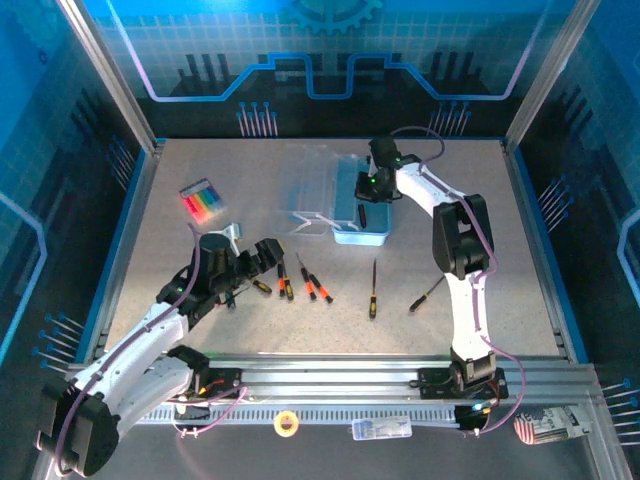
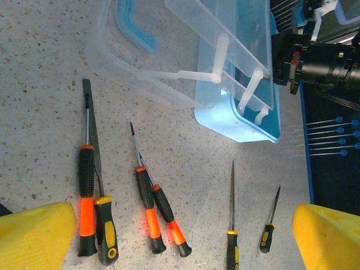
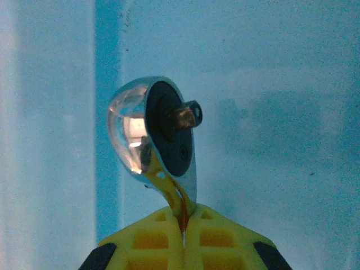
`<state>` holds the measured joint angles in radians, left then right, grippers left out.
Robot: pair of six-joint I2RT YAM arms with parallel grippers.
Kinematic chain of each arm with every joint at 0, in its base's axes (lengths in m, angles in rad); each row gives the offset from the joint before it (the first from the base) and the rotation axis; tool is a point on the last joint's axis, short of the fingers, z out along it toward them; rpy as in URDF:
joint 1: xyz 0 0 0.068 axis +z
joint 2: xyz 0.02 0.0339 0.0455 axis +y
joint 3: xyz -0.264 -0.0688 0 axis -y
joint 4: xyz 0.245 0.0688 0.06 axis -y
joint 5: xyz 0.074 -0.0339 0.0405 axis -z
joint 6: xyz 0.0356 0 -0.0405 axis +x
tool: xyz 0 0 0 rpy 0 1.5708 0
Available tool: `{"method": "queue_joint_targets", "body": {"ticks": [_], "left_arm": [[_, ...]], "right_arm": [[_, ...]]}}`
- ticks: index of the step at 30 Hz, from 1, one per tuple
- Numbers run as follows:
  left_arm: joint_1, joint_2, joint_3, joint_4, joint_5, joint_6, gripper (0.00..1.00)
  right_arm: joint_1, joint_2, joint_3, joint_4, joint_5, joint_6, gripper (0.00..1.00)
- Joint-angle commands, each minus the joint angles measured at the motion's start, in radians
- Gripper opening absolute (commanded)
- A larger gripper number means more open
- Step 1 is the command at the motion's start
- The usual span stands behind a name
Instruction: Pack the tool kit
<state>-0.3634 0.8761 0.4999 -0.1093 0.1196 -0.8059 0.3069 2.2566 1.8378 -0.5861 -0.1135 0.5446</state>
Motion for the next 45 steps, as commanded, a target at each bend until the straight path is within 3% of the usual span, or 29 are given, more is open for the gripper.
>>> {"method": "queue_joint_targets", "body": {"ticks": [1,9,21,27,33,38,45], "left_arm": [[0.006,-0.006,0.007,-0.02,-0.015,0.019,0.99],[0.006,0.011,0.022,-0.023,-0.009,0.016,0.99],[0.007,0.037,0.065,-0.056,-0.01,0.036,0.99],[0.007,0.066,0.09,-0.053,0.003,0.025,0.99],[0.006,0.087,0.112,-0.058,0.01,0.022,0.99],[0.006,0.08,0.123,-0.105,-0.033,0.027,0.99],[0.009,0.077,0.123,-0.193,-0.194,-0.004,0.99]], "right_arm": [[-0.001,0.03,0.039,-0.01,-0.019,0.014,0.0],[-0.009,0.064,0.051,-0.017,-0.018,0.038,0.0],[-0.017,0.064,0.069,-0.046,0.004,0.031,0.1],[-0.026,0.064,0.095,-0.059,-0.024,0.031,0.2],[-0.032,0.061,0.119,-0.079,-0.046,0.019,0.21],[-0.046,-0.014,0.088,-0.076,-0.026,0.019,0.22],[-0.066,-0.199,-0.07,-0.008,0.012,0.008,0.25]]}}
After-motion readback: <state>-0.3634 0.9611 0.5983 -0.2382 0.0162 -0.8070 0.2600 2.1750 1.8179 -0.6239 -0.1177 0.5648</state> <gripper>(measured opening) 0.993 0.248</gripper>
